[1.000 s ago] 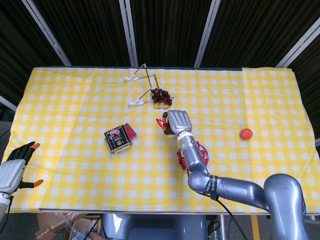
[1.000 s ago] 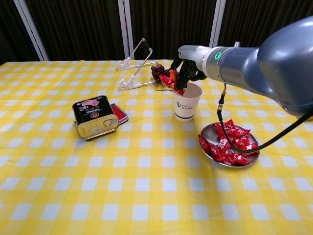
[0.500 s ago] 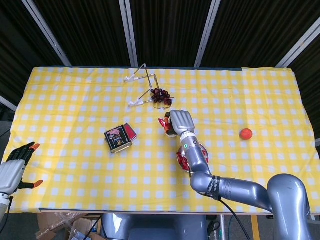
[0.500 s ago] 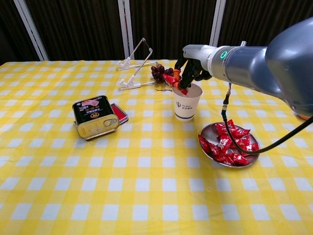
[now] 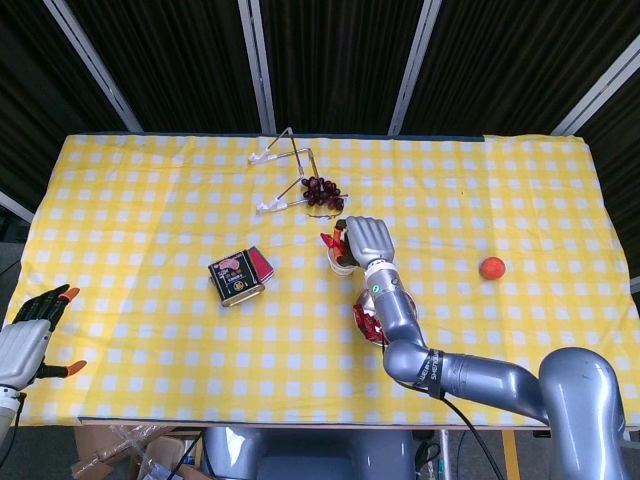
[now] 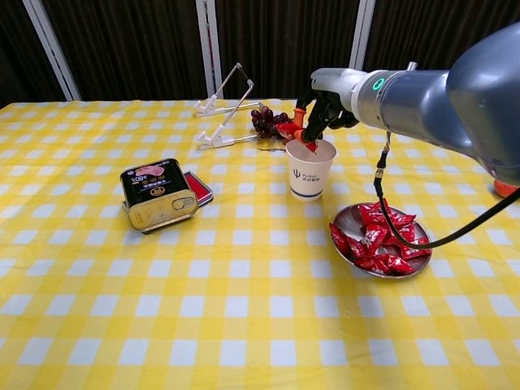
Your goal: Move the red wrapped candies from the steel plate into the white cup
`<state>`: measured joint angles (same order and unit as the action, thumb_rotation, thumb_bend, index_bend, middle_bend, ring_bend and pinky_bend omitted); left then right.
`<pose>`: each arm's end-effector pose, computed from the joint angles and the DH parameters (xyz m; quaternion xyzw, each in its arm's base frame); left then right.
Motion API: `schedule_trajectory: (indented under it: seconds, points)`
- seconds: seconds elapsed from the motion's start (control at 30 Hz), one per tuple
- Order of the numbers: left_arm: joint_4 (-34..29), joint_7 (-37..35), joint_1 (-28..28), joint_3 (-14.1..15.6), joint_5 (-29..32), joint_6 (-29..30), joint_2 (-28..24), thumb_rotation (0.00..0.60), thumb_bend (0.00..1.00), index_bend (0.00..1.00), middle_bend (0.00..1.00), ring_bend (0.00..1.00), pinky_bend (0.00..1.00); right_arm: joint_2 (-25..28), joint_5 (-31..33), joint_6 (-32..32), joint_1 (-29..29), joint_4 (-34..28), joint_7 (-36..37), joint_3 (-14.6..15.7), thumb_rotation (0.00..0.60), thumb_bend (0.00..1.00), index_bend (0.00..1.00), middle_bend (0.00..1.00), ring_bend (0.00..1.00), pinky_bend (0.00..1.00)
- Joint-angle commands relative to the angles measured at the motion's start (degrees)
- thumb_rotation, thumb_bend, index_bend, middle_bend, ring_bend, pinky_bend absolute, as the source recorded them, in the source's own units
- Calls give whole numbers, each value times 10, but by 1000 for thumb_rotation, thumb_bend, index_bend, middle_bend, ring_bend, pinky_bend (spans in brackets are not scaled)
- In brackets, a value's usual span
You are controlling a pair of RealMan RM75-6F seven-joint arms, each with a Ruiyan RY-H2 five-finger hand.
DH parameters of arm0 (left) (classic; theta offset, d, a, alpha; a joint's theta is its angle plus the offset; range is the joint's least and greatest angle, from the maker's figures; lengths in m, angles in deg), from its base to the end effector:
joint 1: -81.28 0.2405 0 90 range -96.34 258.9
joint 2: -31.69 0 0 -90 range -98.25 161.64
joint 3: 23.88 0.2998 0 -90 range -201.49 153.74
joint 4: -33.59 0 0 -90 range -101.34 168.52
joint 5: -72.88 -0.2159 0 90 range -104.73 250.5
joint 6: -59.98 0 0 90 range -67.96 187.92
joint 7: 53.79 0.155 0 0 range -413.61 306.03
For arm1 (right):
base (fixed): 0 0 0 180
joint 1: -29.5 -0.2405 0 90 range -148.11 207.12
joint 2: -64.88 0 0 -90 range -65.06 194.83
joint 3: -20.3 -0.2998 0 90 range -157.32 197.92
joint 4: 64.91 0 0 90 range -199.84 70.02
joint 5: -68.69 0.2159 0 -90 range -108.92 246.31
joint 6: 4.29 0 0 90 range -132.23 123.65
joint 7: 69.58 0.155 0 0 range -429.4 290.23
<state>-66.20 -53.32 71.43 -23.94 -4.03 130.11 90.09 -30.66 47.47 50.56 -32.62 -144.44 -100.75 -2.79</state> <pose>-0.3557 0.2062 0.1606 -0.6140 -0.4908 -0.3001 0.5405 -0.0748 -0.4652 -0.0422 0.6322 -0.5288 0.3652 0.4329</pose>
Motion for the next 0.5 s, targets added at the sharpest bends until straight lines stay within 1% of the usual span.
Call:
schedule_trajectory:
  seconds: [0.03,0.5]
  points:
    - [0,0,0,0,0,0,0,600,51,0,0,0,0,2,2,-2,2,-2,2,0,600,517,544,747,908,998]
    - [-2,1,0,1,1,0,-1,600,51,0,0,0,0,12,4,4,9,-12,7,7,600,517,544,747,908,999]
